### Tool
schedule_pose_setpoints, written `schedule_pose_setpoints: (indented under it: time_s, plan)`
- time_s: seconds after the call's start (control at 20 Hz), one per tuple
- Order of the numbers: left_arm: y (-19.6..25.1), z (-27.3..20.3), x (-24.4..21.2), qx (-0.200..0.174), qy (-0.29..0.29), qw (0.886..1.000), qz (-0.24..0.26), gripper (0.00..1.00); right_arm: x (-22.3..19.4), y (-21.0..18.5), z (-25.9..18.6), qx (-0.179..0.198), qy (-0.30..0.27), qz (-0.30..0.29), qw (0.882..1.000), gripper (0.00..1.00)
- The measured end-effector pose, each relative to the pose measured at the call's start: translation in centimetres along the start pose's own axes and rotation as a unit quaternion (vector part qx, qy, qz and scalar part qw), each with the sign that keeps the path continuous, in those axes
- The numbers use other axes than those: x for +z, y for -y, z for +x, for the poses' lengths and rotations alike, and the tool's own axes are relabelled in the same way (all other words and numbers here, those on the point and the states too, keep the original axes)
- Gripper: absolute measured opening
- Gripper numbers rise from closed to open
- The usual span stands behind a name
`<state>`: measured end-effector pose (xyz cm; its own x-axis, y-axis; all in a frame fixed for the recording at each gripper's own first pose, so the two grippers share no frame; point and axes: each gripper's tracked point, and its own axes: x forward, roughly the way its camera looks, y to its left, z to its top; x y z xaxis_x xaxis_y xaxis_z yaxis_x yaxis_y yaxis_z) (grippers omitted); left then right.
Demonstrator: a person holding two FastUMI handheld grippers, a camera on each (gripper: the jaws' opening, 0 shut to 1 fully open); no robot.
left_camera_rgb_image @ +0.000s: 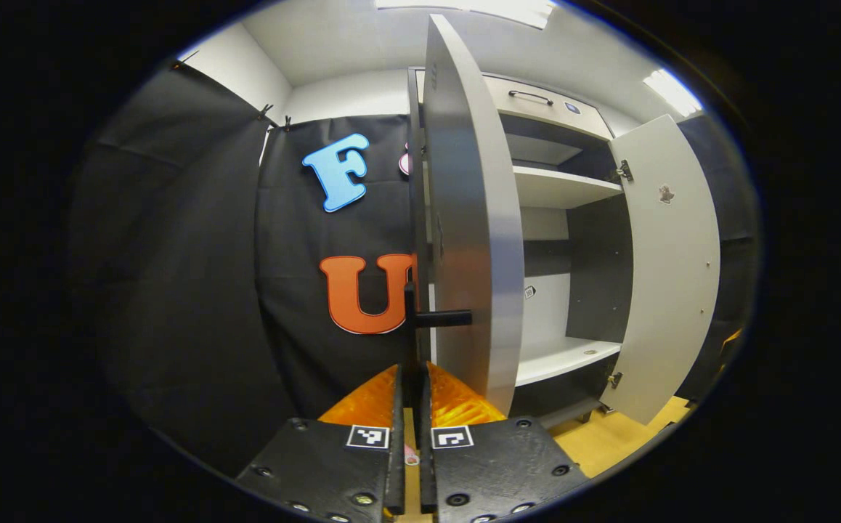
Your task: Open the right door of the double-door shoe cabinet with the right hand, and open the left door with the left hand.
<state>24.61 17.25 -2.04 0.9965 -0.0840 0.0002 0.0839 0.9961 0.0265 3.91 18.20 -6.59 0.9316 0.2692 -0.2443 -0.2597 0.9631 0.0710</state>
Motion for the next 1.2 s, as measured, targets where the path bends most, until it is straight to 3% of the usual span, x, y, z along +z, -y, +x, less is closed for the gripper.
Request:
schedule_pose_setpoints:
  time_s: [0.1,0.15,0.2,0.25,0.35,0.4,0.55,0.6,0.65,1.0,1.2]
  plan:
    - [-1.1,-0.2,0.1,0.013,-0.001,1.000,-0.005,0.26,-0.1,0.0,0.1,0.002,-0.001,0.002,1.000,0.93]
    - [-1.7,-0.3,-0.1,0.019,-0.004,1.000,-0.008,0.56,-0.1,0.0,0.1,0.003,-0.001,0.002,1.000,0.93]
    - [-2.1,-0.4,-0.1,0.023,-0.006,1.000,-0.015,0.46,0.0,0.1,0.2,0.002,-0.001,0.002,1.000,0.93]
    - [-2.2,-0.6,-0.3,0.026,-0.008,0.999,-0.023,0.63,0.0,0.1,0.2,0.002,0.000,0.001,1.000,0.93]
    - [-2.5,-1.1,-0.3,0.028,-0.010,0.999,-0.033,0.75,0.2,0.2,0.3,0.002,0.001,0.002,1.000,0.93]
    - [-2.9,-1.7,-0.3,0.034,-0.009,0.999,-0.026,0.90,0.3,0.3,0.4,0.002,0.002,0.001,1.000,0.93]
    - [-3.0,-3.3,-0.6,0.049,-0.014,0.999,0.000,0.93,0.6,0.6,0.6,0.003,0.004,0.001,1.000,0.93]
    - [-3.3,-4.0,-0.5,0.059,-0.015,0.998,0.004,1.00,0.7,0.7,0.7,0.003,0.004,-0.001,1.000,0.93]
    - [-3.4,-4.4,-0.2,0.064,-0.014,0.998,0.005,0.94,0.8,0.7,0.8,0.003,0.005,-0.001,1.000,0.93]
    - [-2.1,-9.1,3.2,0.098,-0.008,0.995,0.020,0.94,2.3,2.0,1.4,-0.008,0.016,-0.010,1.000,0.92]
    - [1.4,-10.3,5.9,0.081,0.001,0.996,0.022,0.94,3.7,3.7,1.1,-0.027,0.034,-0.010,0.999,0.93]
